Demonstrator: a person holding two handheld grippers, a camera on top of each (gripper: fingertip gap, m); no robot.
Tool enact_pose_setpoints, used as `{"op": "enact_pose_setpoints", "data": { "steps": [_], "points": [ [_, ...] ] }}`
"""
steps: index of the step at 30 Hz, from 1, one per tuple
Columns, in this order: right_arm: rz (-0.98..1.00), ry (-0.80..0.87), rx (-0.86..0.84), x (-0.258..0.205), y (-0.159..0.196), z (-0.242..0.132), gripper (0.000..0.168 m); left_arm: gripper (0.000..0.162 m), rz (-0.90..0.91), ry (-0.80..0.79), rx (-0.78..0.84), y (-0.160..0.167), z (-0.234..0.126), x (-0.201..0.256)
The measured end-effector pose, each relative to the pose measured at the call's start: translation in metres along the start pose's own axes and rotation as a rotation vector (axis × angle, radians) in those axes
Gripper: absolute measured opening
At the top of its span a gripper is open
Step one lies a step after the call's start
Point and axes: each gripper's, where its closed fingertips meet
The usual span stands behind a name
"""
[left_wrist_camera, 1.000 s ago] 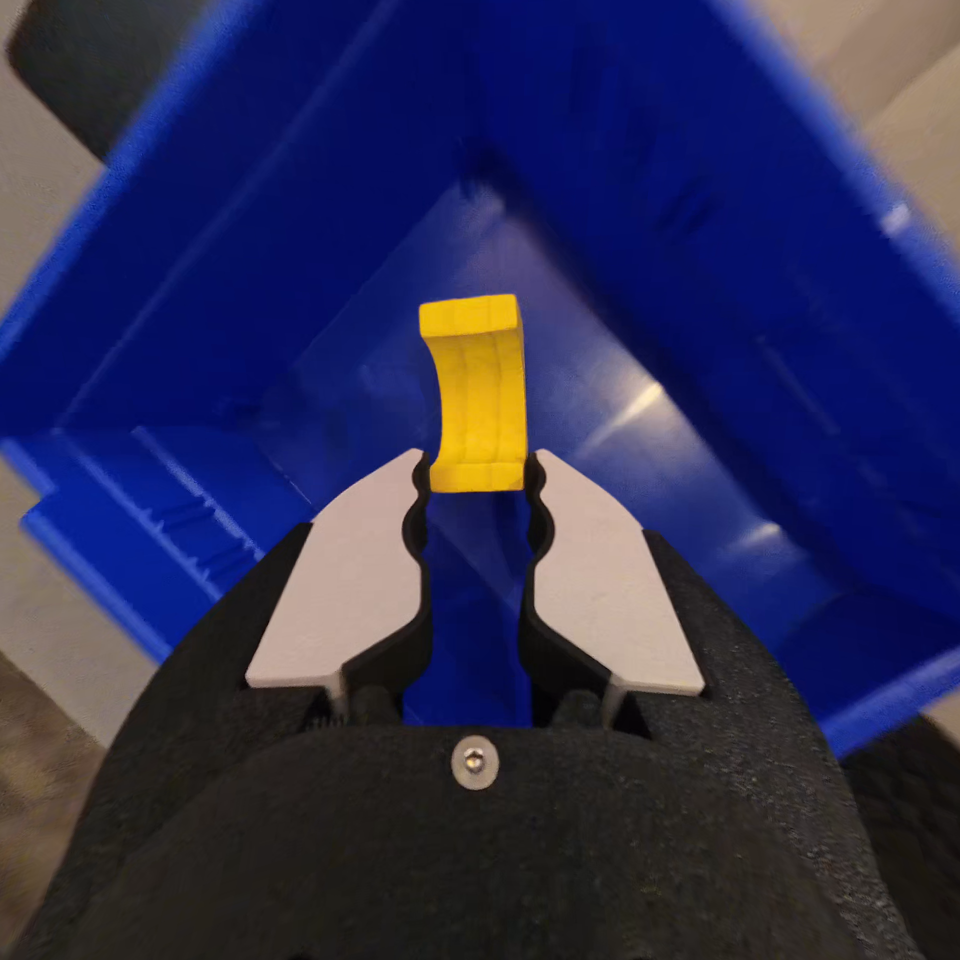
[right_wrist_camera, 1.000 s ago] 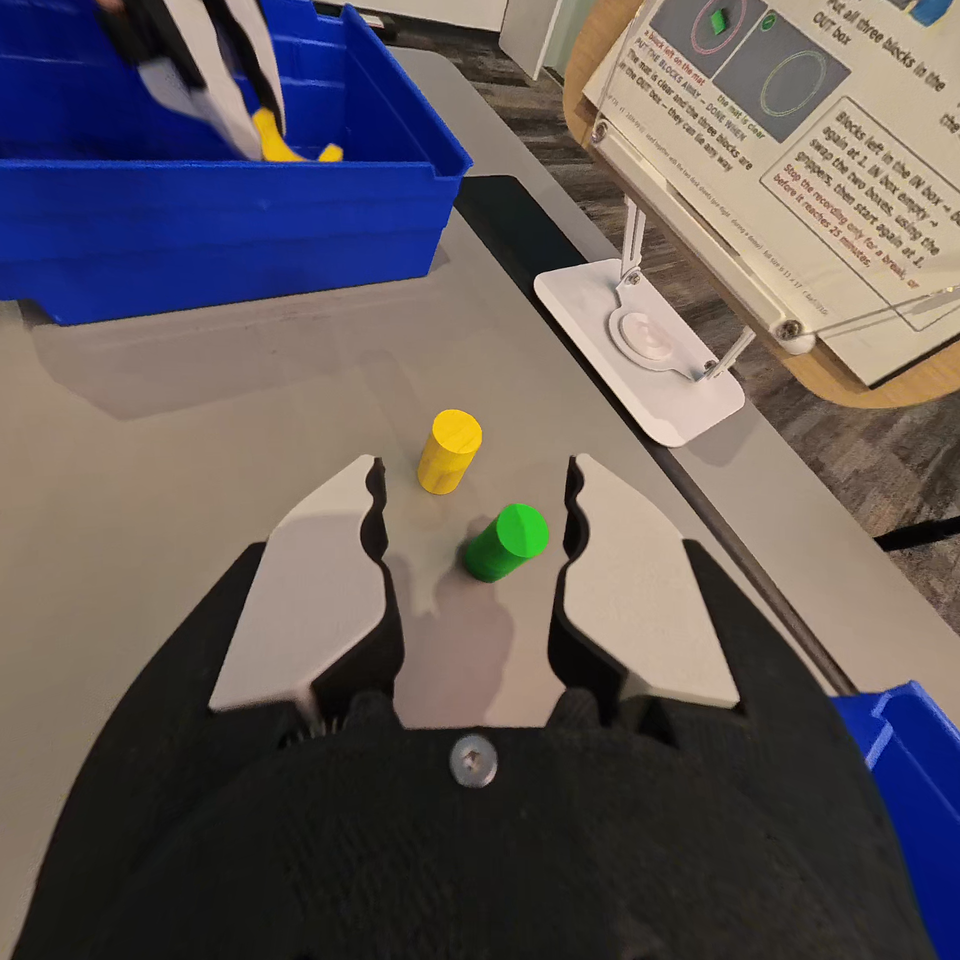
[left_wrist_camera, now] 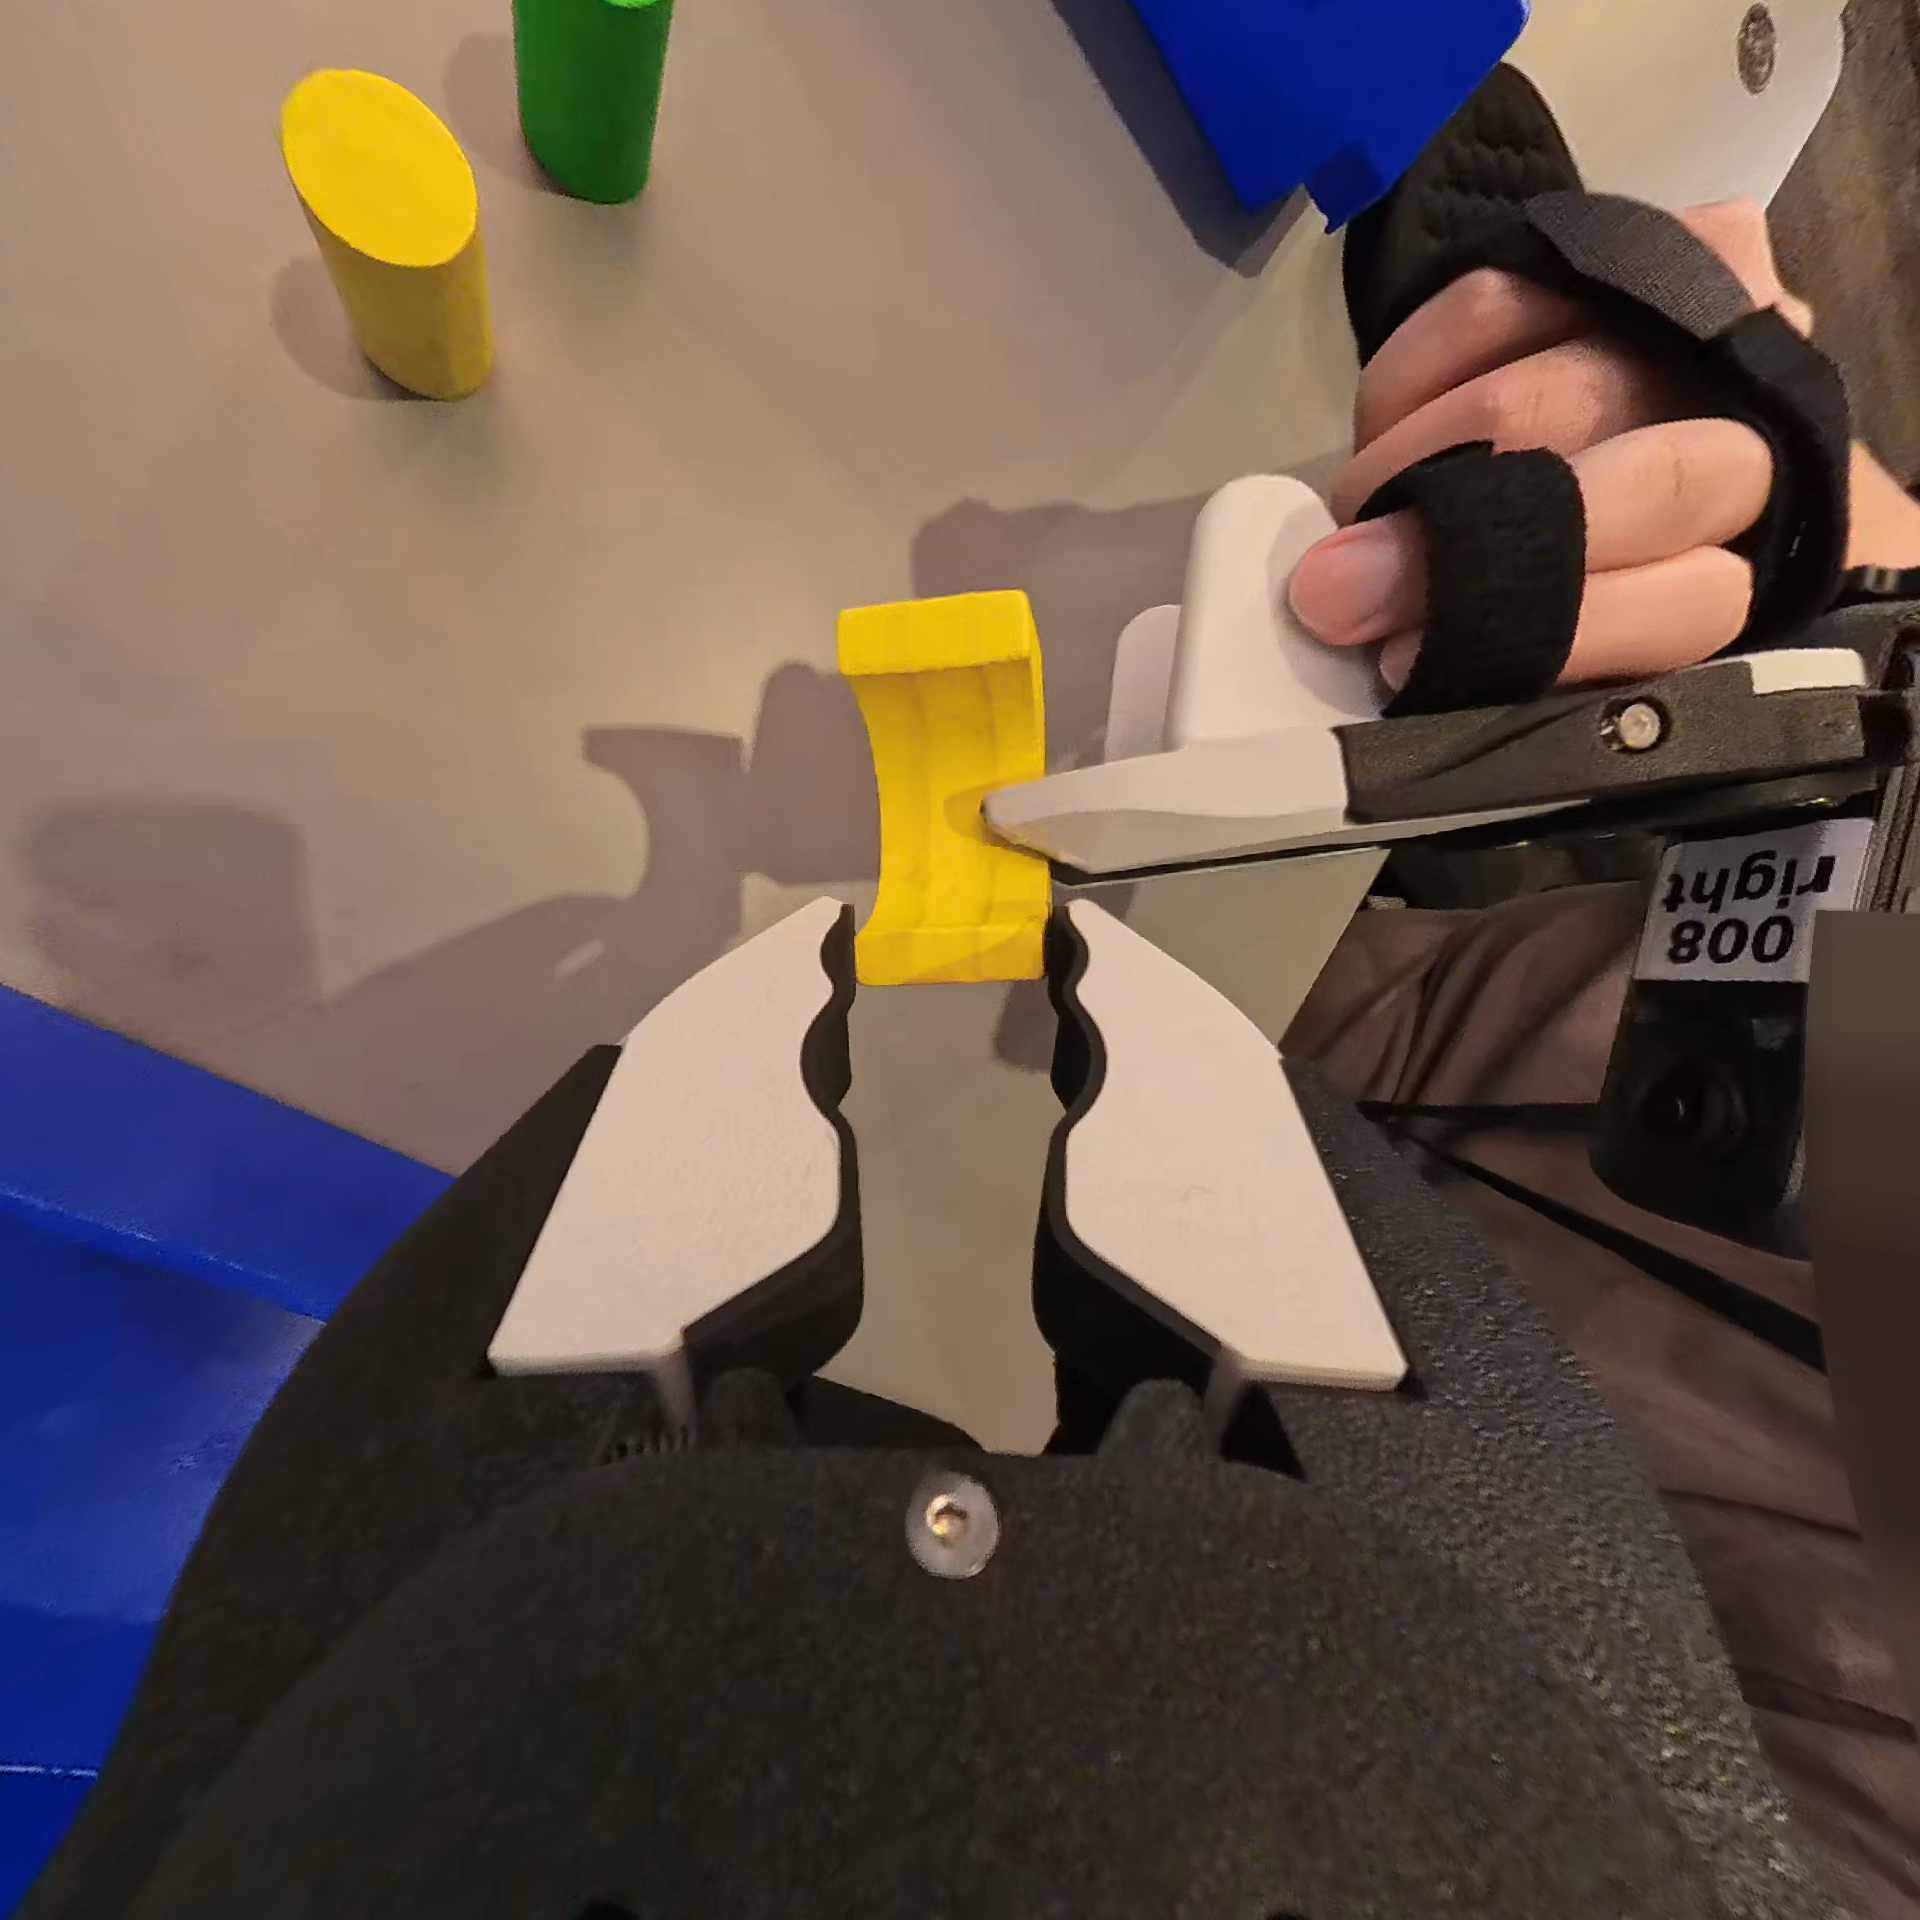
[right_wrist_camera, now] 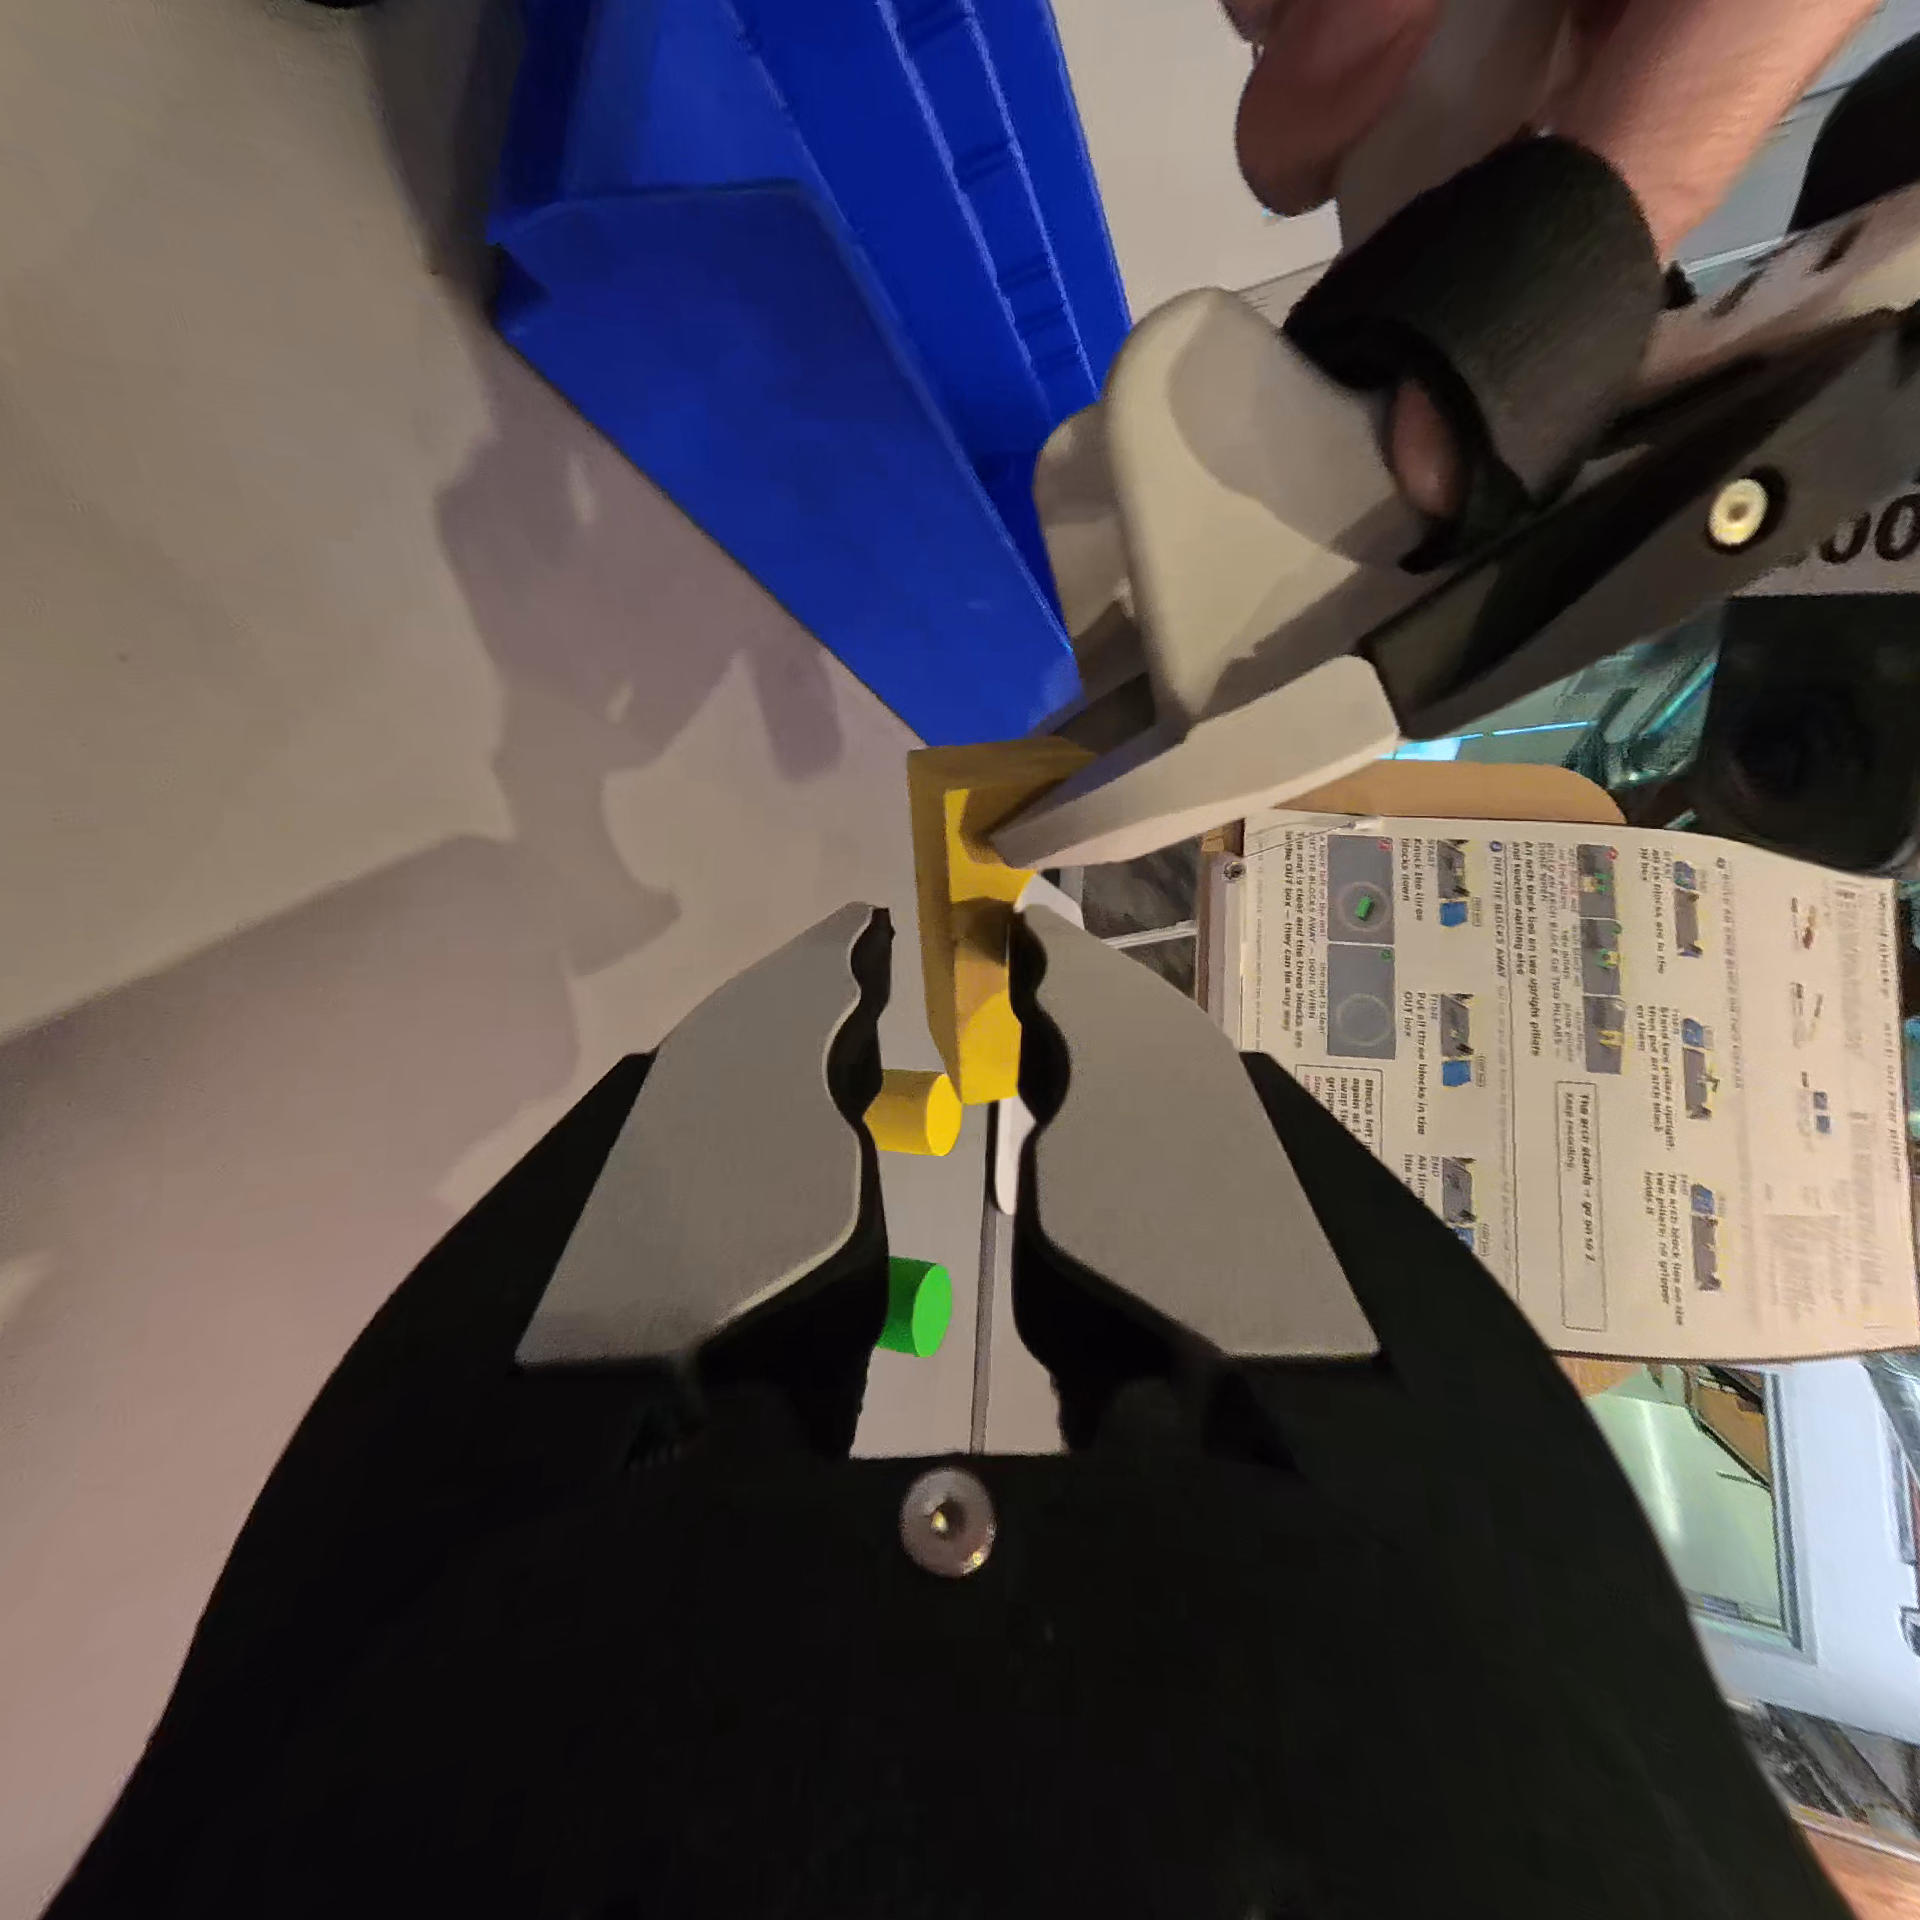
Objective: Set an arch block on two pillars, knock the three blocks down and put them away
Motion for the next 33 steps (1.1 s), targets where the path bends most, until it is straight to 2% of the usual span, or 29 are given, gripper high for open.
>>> {"op": "enact_pose_setpoints", "data": {
  "steps": [8,11,14,17,20,25,29,33],
  "points": [
    [-0.043,-0.033,-0.071,-0.012,-0.002,0.004,0.014,0.035,-0.003,-0.007,-0.043,0.008,0.013,-0.005],
    [-0.043,-0.045,-0.073,-0.013,0.000,0.005,0.012,0.038,-0.021,-0.008,0.022,0.001,0.009,-0.007],
    [-0.043,-0.043,-0.088,-0.009,0.008,0.007,0.011,0.059,-0.012,-0.037,0.114,-0.006,-0.010,-0.010],
    [0.051,-0.015,-0.052,0.017,0.019,0.001,0.011,0.064,0.016,-0.064,0.257,-0.014,-0.051,-0.006],
    [0.368,-0.030,0.075,0.064,0.032,-0.016,0.011,0.063,0.059,-0.126,0.467,-0.020,-0.106,0.000],
    [1.208,-0.190,0.419,0.138,0.064,-0.030,0.011,0.057,0.144,-0.178,0.824,-0.027,-0.188,0.018],
    [1.674,-0.240,0.561,0.140,0.093,-0.016,0.011,0.046,0.274,-0.201,1.126,-0.028,-0.226,0.034],
    [2.100,-0.219,0.788,0.119,0.114,-0.010,0.011,0.035,0.344,-0.299,1.358,-0.026,-0.236,0.034]
  ]
}}
Point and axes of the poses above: each gripper's, where its closed fingertips meet, z out along the fingers, y out of its underside, x = y × z across the jaws, and after that the axes turned 11 degrees about -x, right-handed
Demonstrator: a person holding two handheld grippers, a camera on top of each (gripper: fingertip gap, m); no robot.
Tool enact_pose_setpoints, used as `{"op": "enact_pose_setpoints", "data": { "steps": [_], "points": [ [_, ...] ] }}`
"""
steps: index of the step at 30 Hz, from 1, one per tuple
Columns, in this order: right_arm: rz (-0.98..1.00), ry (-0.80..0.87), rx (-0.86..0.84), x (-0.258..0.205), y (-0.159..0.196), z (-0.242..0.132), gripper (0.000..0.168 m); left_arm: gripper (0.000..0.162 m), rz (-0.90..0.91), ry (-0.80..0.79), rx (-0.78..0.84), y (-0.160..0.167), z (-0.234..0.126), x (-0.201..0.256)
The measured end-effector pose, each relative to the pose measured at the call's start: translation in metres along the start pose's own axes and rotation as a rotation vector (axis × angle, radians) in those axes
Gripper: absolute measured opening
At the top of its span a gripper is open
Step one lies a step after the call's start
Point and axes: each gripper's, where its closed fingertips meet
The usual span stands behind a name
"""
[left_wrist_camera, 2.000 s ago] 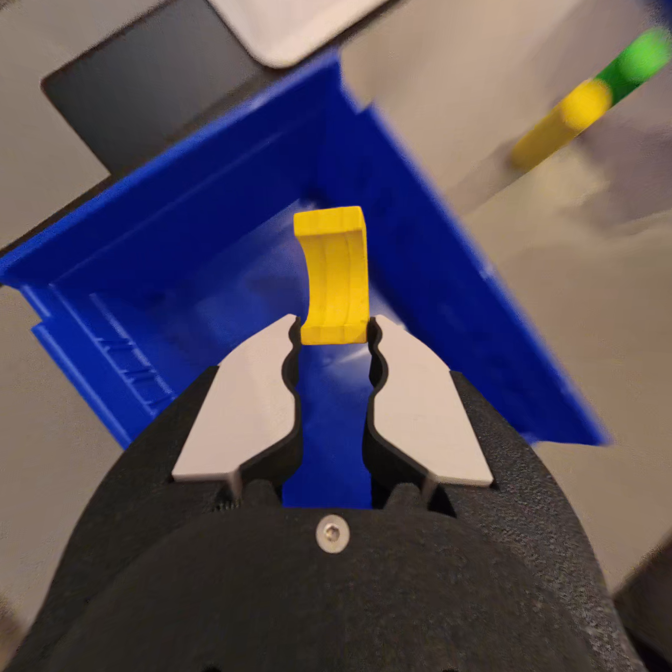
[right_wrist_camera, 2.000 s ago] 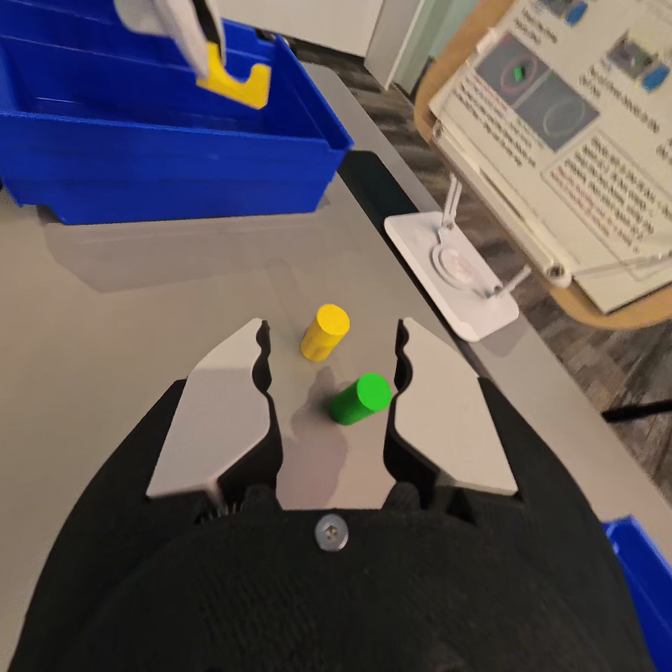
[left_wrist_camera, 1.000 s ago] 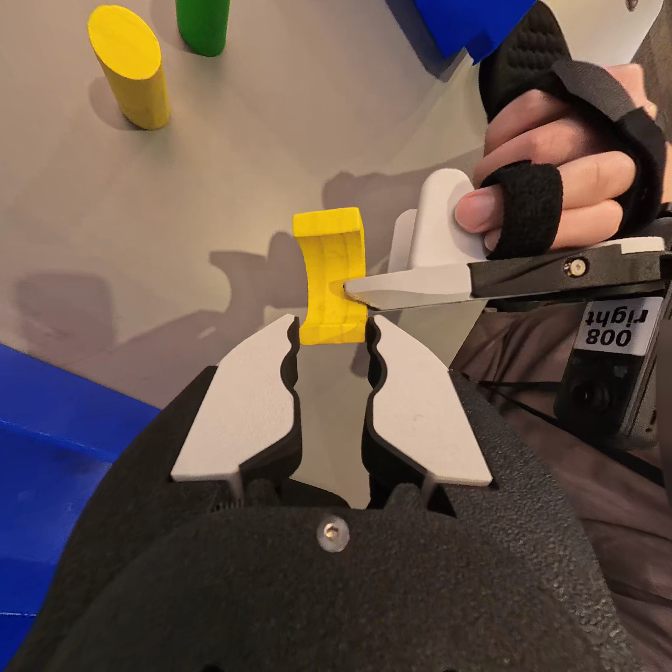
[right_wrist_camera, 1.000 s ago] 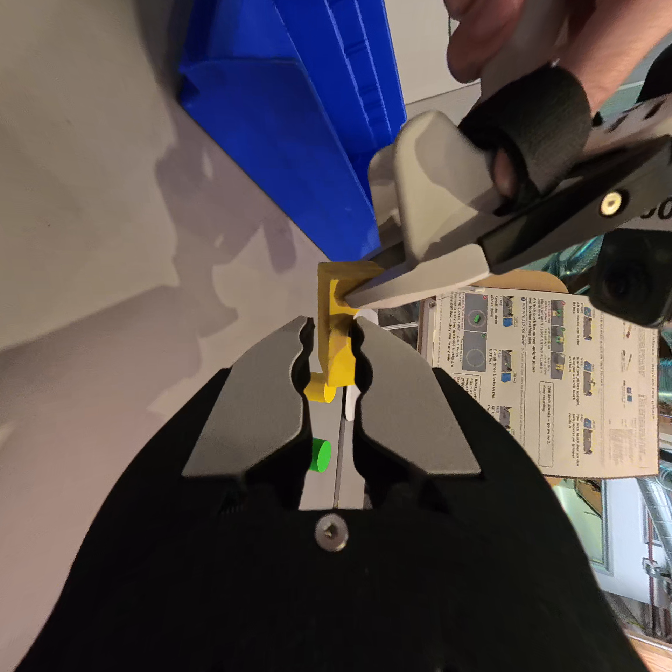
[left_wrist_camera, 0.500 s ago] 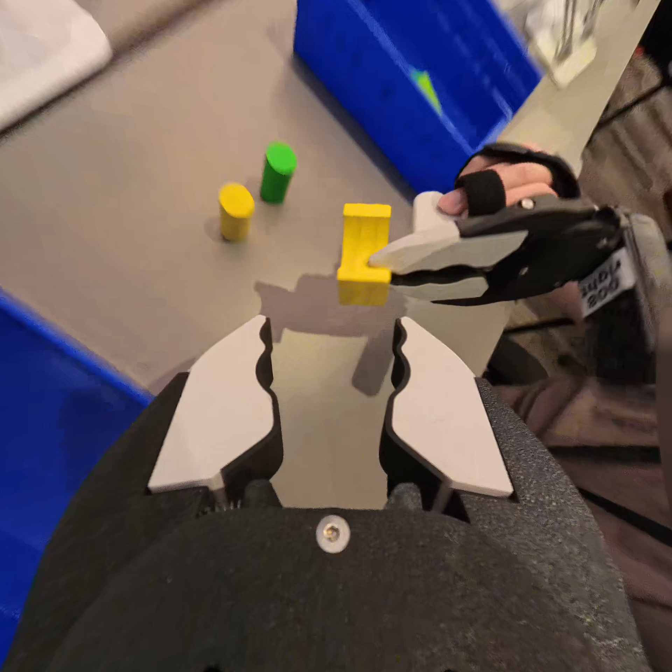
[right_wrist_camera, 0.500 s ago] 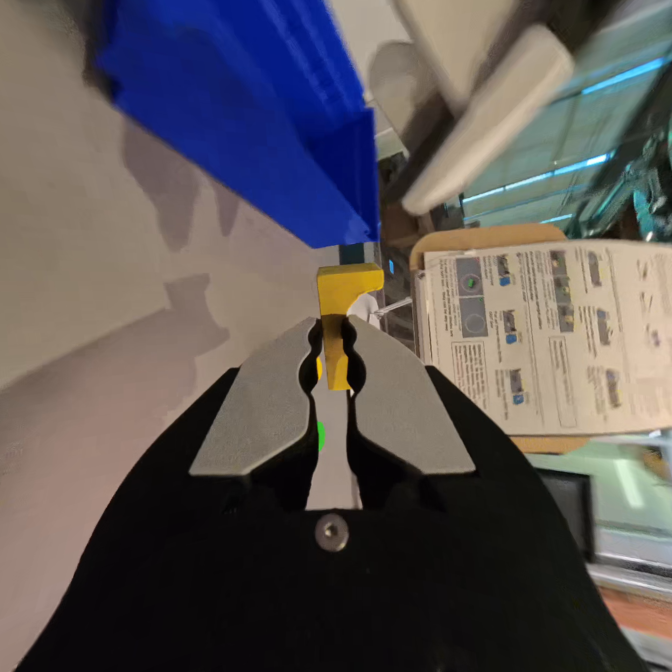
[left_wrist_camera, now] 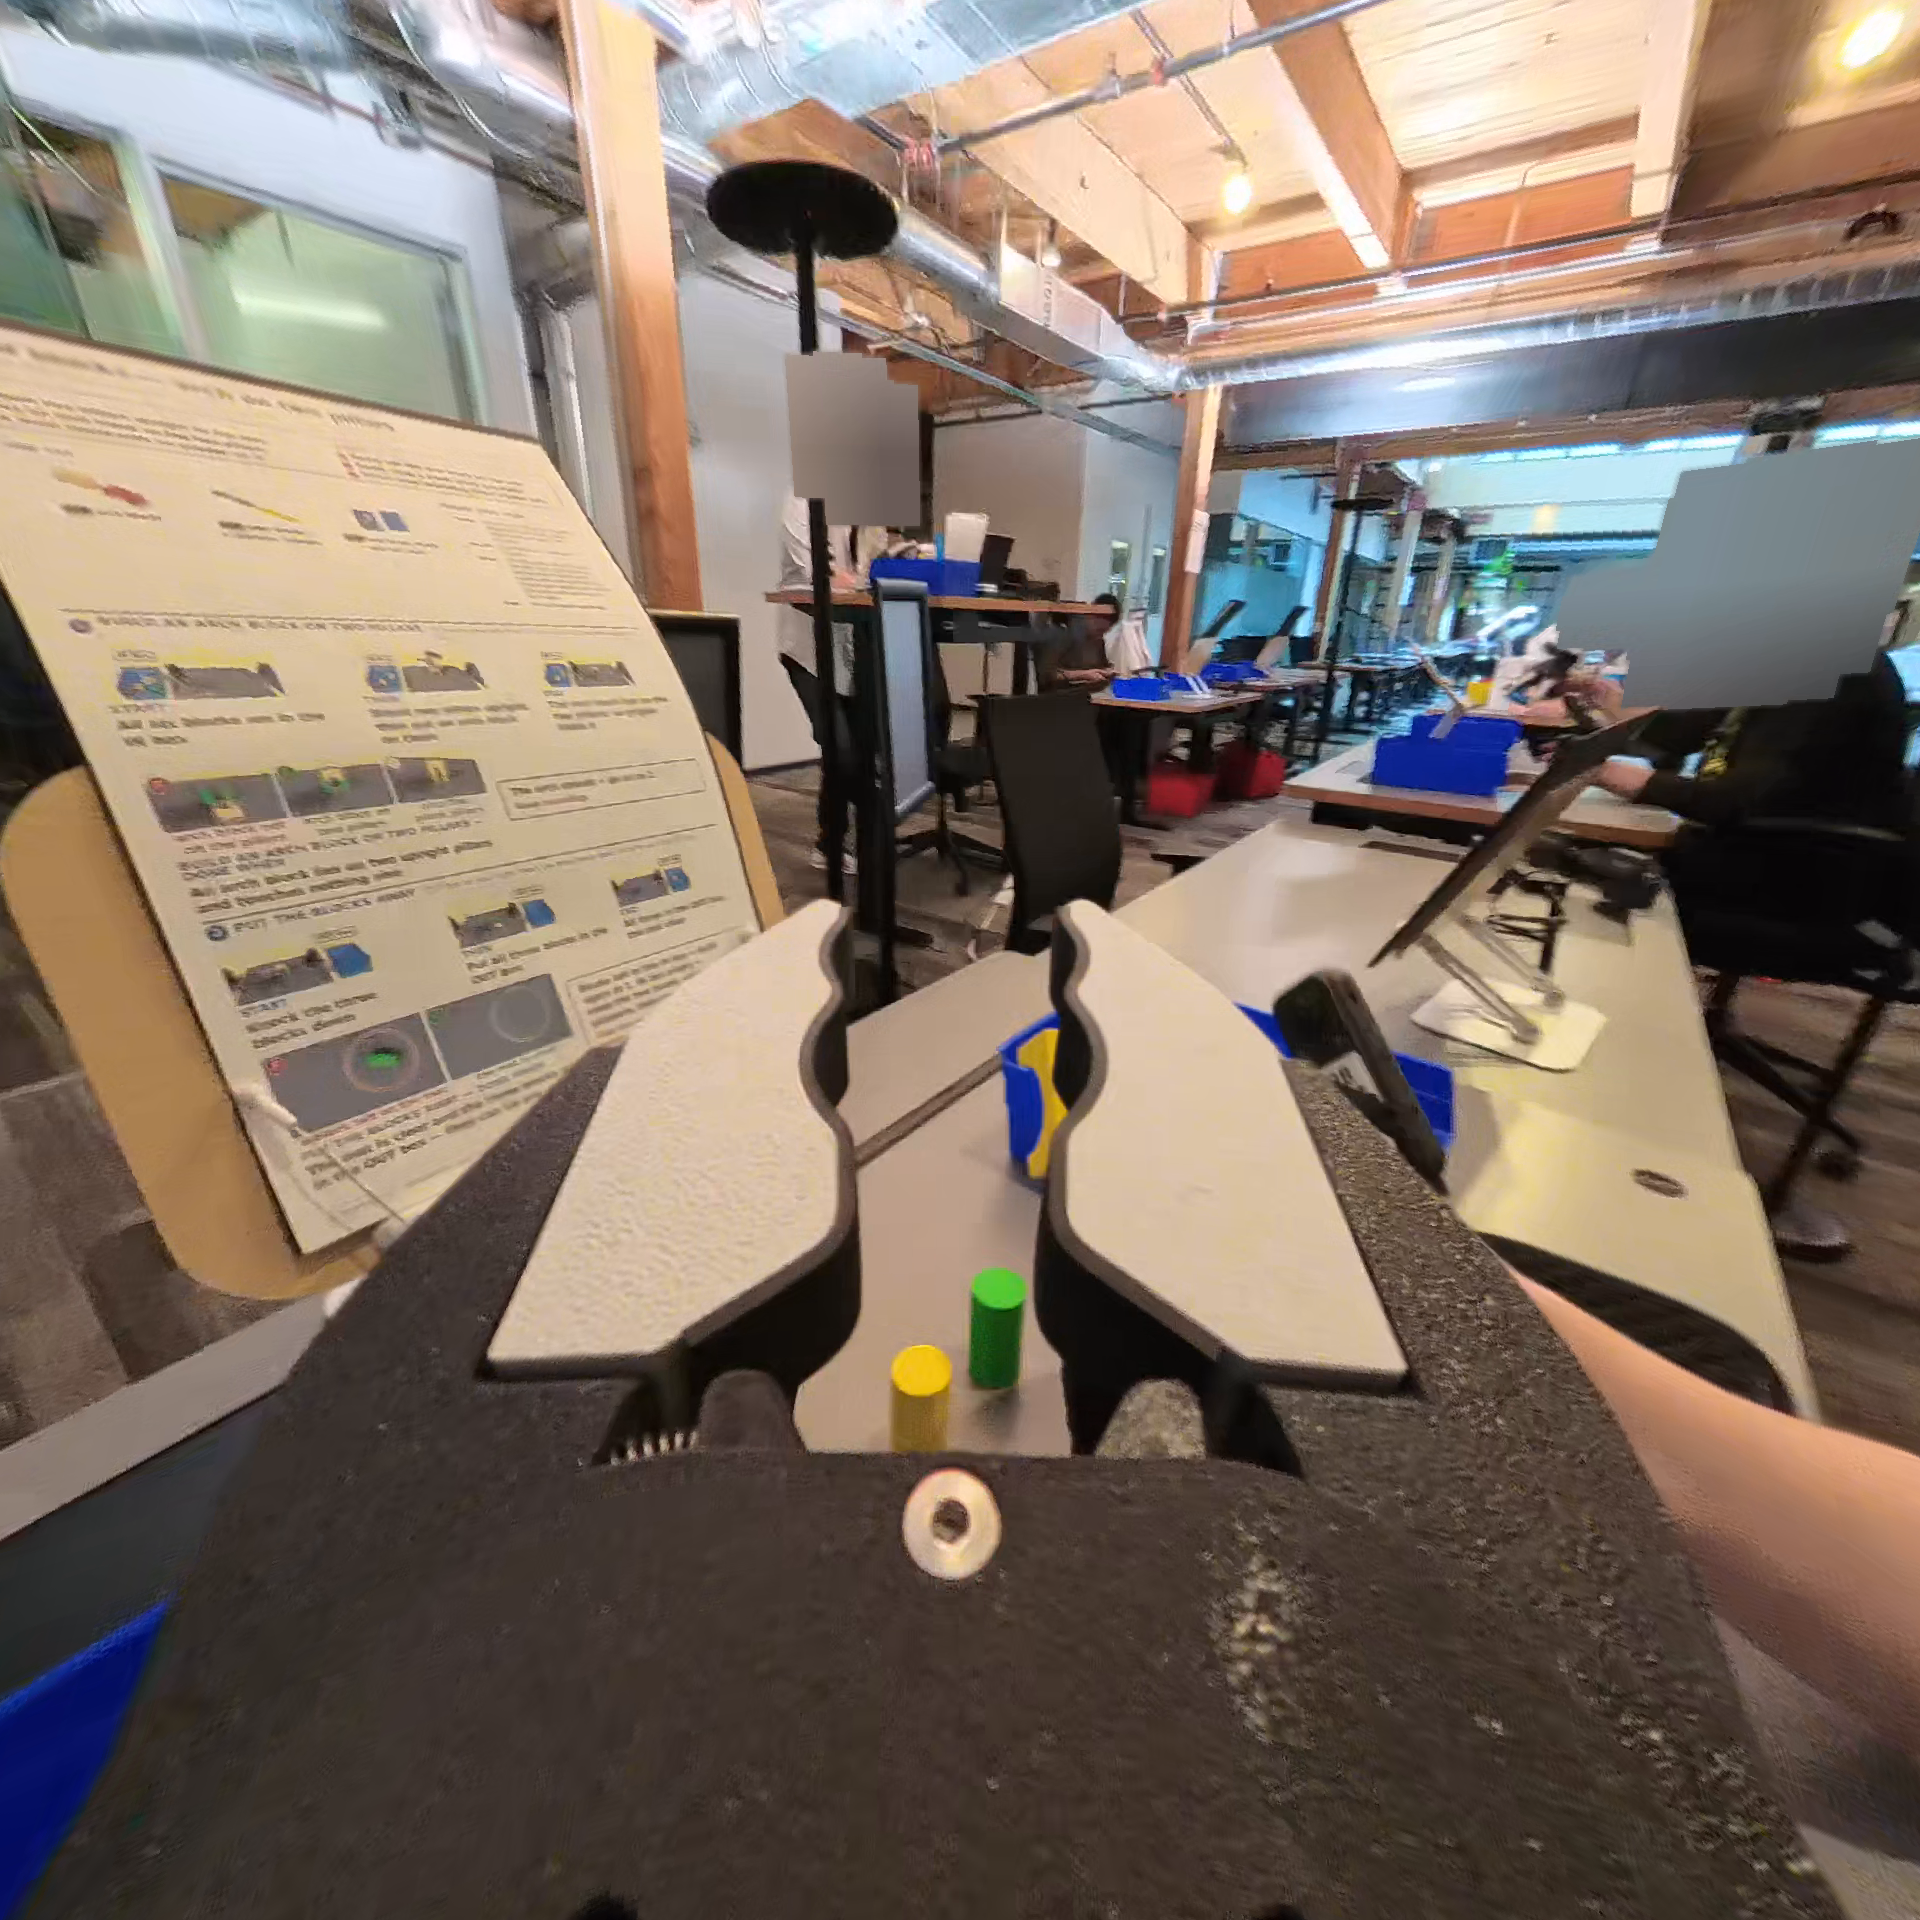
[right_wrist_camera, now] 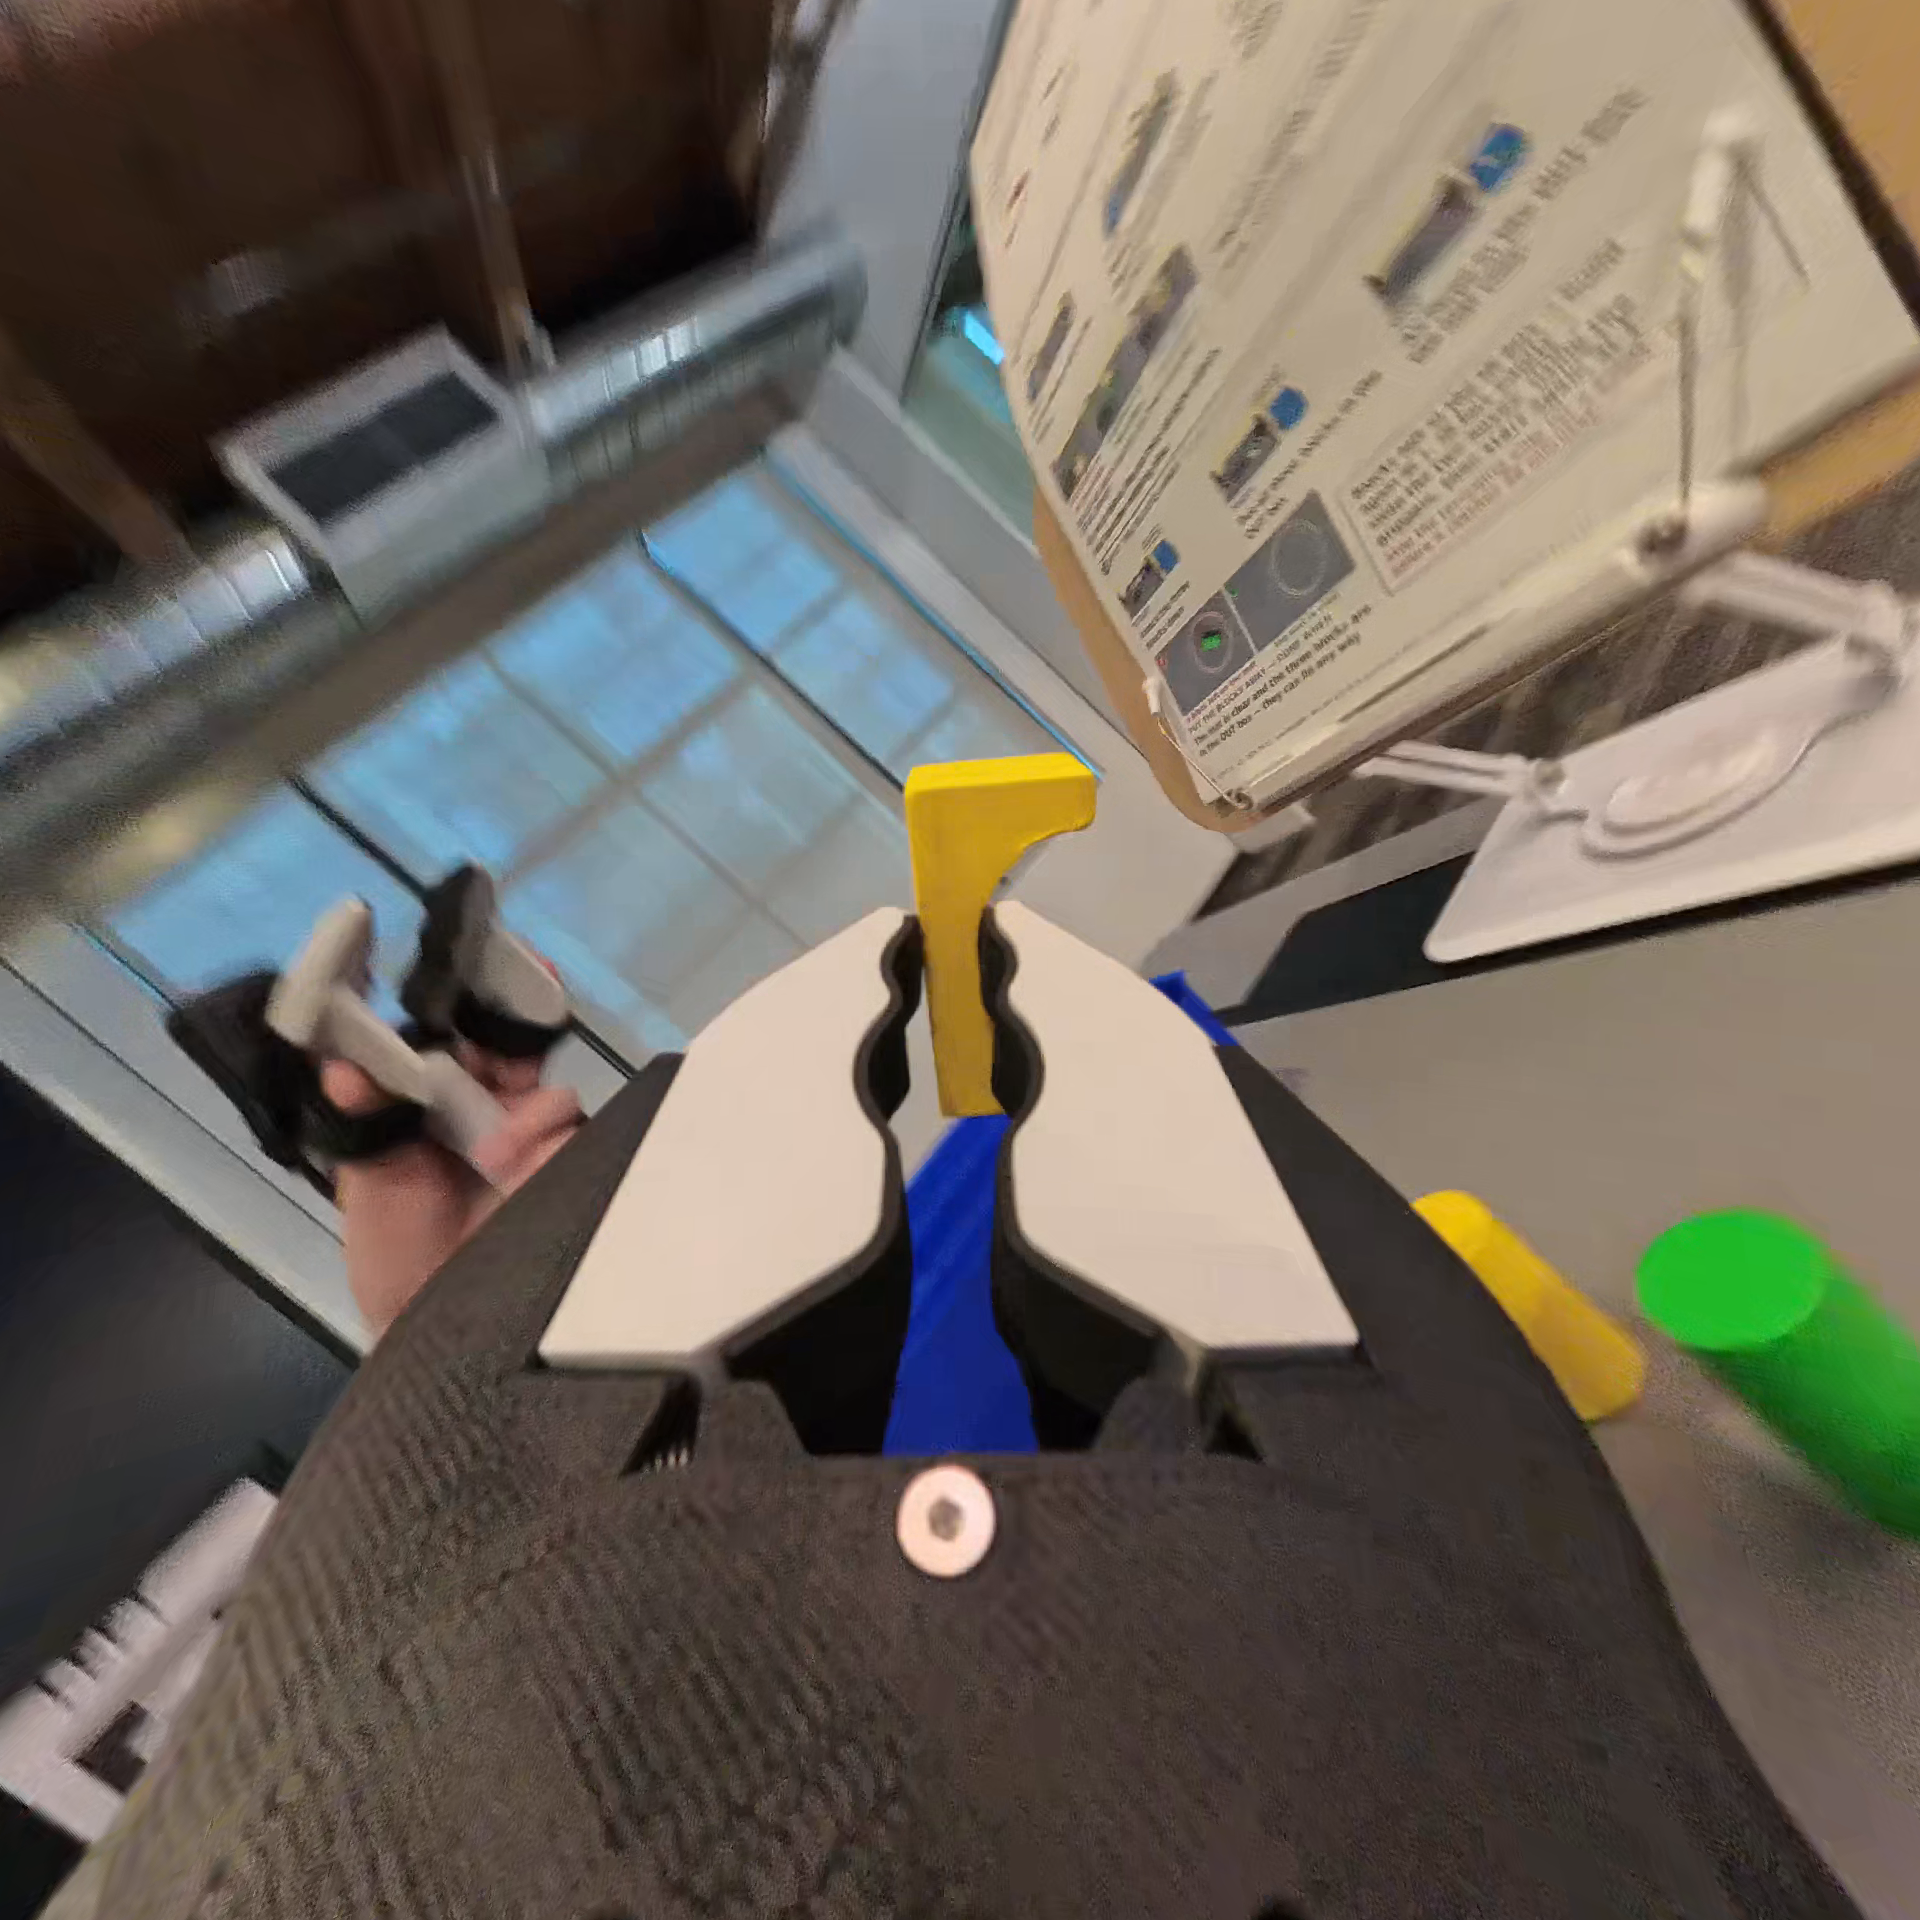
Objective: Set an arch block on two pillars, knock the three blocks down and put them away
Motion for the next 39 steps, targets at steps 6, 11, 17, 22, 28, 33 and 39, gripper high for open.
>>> {"op": "enact_pose_setpoints", "data": {
  "steps": [6,11,17,22,28,33,39],
  "points": [
    [0.154,-0.035,0.095,0.012,0.017,-0.005,0.011,0.057,0.097,0.111,-0.221,0.078,0.046,0.024],
    [0.249,-0.099,0.151,-0.008,0.020,-0.001,0.011,0.060,0.376,0.033,-0.315,0.132,0.090,0.039],
    [0.385,-0.133,0.236,-0.017,0.021,-0.001,0.011,0.057,0.425,0.053,-0.273,0.138,0.104,0.058],
    [0.431,-0.168,0.273,-0.025,0.027,0.004,0.011,0.053,0.489,-0.025,-0.302,0.149,0.109,0.053],
    [0.424,-0.185,0.254,-0.034,0.039,0.016,0.011,0.036,0.459,-0.038,-0.221,0.144,0.106,0.050],
    [0.256,-0.173,0.133,-0.044,0.043,0.013,0.024,0.036,0.381,0.030,-0.237,0.137,0.094,0.041],
    [-0.365,-0.068,-0.213,-0.072,0.025,-0.005,0.043,0.035,0.353,0.312,-0.358,0.147,0.070,0.045]
  ]
}}
Point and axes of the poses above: each gripper's, where its closed fingertips meet, z out along the fingers, y out of its underside, x = y × z across the jaws, and after that the axes turned 11 degrees about -x, right-handed
